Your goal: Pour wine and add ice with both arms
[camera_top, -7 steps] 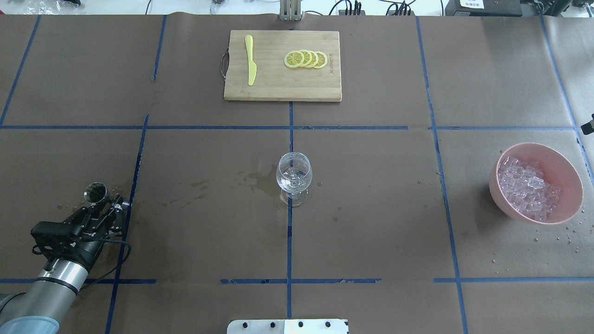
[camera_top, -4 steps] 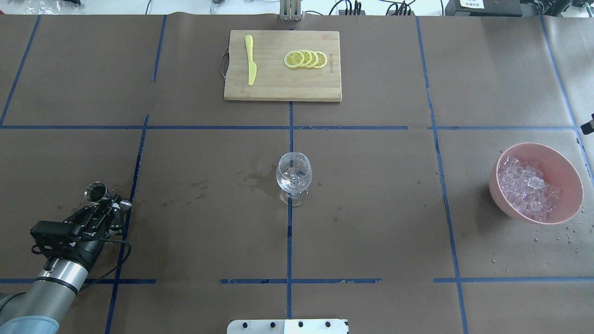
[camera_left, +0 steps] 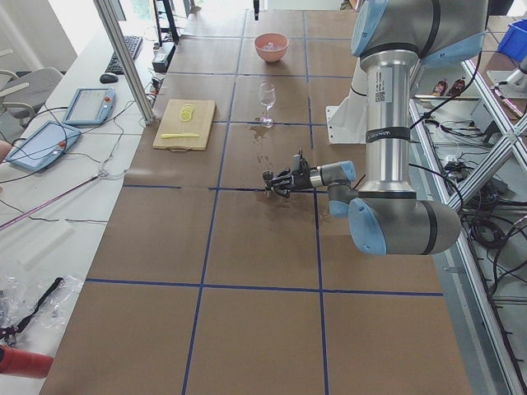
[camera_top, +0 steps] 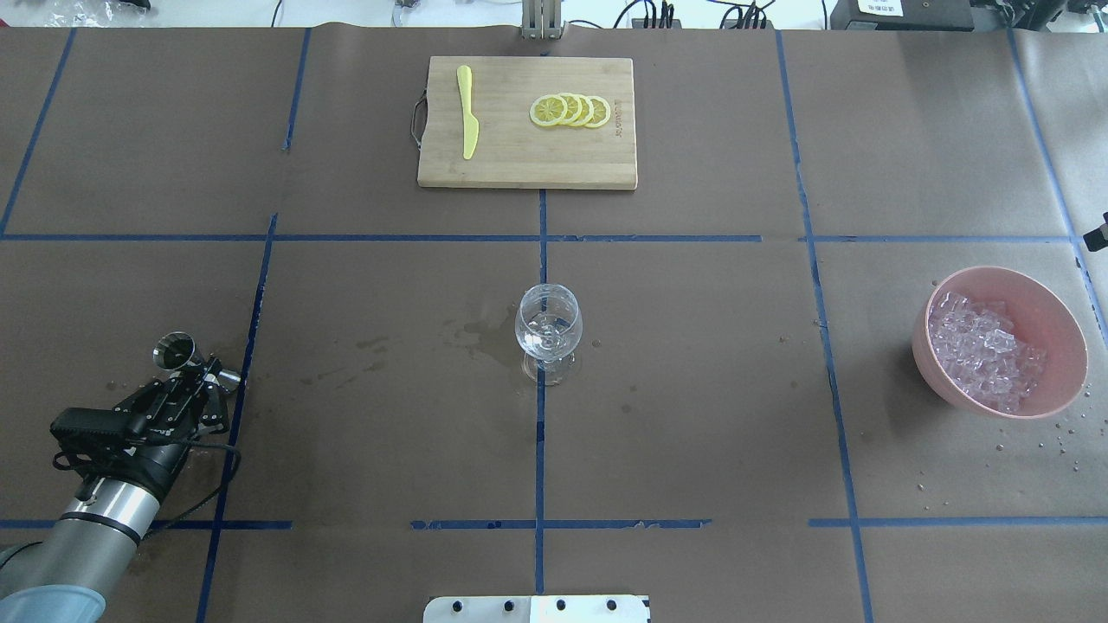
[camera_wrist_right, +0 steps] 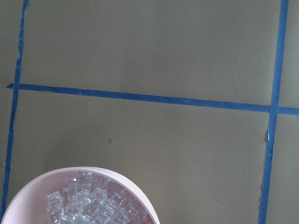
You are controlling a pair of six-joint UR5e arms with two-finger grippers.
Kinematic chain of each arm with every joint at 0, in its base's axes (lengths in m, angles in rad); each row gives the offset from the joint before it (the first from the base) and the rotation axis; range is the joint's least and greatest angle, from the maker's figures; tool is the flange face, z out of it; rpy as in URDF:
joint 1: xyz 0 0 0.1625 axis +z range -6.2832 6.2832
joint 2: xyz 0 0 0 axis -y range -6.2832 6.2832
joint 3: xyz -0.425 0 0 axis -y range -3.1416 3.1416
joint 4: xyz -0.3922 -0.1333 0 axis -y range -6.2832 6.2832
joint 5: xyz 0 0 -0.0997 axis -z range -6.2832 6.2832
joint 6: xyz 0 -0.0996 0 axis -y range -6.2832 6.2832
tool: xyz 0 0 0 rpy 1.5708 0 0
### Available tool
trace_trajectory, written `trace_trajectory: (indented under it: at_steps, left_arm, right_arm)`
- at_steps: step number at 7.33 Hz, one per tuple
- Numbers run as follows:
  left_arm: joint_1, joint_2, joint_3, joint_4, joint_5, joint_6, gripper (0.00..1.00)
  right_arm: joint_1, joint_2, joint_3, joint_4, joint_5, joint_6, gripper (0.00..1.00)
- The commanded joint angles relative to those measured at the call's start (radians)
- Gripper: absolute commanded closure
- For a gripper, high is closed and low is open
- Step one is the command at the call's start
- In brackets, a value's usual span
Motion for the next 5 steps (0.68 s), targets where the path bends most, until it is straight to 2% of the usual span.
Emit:
trace_trajectory:
  at_steps: [1, 2, 3, 4, 5]
  left_arm:
    - [-0.035, -0.070, -0.114, -0.021, -0.003, 0.221, 1.00]
    - [-0.036, -0.160, -0.116, -0.018, -0.075, 0.263, 1.00]
    - [-0.040, -0.222, -0.110, -0.009, -0.086, 0.370, 1.00]
    - [-0.047, -0.288, -0.110, -0.008, -0.096, 0.543, 1.00]
    - [-0.059, -0.355, -0.110, -0.003, -0.149, 0.663, 1.00]
  right_arm:
    - [0.000, 0.003, 0.011, 0.000, 0.000, 0.001, 0.00]
    - [0.000, 0.005, 0.013, 0.000, 0.001, 0.001, 0.00]
    - [0.000, 0.003, 0.022, 0.000, 0.000, 0.001, 0.00]
    - [0.000, 0.003, 0.033, 0.000, 0.000, 0.001, 0.00]
    - [0.000, 0.002, 0.040, 0.000, 0.000, 0.003, 0.00]
